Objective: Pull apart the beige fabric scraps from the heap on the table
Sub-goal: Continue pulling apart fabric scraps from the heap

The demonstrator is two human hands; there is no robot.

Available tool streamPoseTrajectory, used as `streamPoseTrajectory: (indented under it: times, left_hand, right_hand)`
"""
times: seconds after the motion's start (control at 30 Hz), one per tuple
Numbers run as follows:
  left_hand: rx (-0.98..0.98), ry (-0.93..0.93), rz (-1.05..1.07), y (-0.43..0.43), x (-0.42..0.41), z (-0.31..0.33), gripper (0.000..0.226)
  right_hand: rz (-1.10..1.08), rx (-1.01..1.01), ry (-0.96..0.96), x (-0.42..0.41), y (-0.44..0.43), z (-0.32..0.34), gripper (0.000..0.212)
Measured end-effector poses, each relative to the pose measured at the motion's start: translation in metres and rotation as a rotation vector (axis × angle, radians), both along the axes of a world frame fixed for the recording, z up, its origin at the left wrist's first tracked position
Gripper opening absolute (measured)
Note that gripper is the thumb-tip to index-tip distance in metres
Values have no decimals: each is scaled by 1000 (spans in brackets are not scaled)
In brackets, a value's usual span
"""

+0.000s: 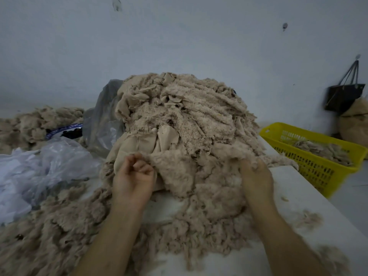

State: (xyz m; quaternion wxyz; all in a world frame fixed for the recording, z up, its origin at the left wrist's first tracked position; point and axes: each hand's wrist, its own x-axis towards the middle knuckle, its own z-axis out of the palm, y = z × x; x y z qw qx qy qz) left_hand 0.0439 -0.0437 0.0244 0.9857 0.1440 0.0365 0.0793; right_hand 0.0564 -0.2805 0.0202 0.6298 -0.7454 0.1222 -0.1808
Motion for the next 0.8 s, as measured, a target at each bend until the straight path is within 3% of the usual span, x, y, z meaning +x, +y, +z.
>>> streamPoseTrajectory:
  times: [0.07,0.13,0.2,0.27,0.33,0.43,0.53,0.6,0.7,0.8]
  left_hand:
    - [152,37,33,-9,-1,-3,22]
    - [422,14,8,-28,-1,-6,42]
    - [715,16,-12,-45,-3,-6,67]
    - [1135,-17,128,-54,-9,-8,51]
    - [1501,-109,227,-61,-17,-12,38]
    - [1487,-89,-21,-64,-26,-11,57]
    - [1279,-103,-138,-66,-23,-13,37]
    - [1167,-86,-111,-67,-22,-13,29]
    - [1207,-108,19,-65,-21,-16,32]
    - [1366,-102,95,-62,-19,-16,31]
  right_hand:
    - [5,229,55,6,-3,-2,62]
    - [105,285,76,6,4,-5,39]
    - [228,301,73,1,14,-2,50]
    - [340,375,90,-2,20,-5,61]
    - [417,403,89,-7,25,-5,55]
    - [467,237,38,-11,34,-7,49]
    - [542,-29,7,-17,36,-12,50]
    - [580,-73,-1,-18,38,-14,46]
    - [403,-74,7,-18,40,-11,44]
    - [359,-126,-211,-18,40,-7,47]
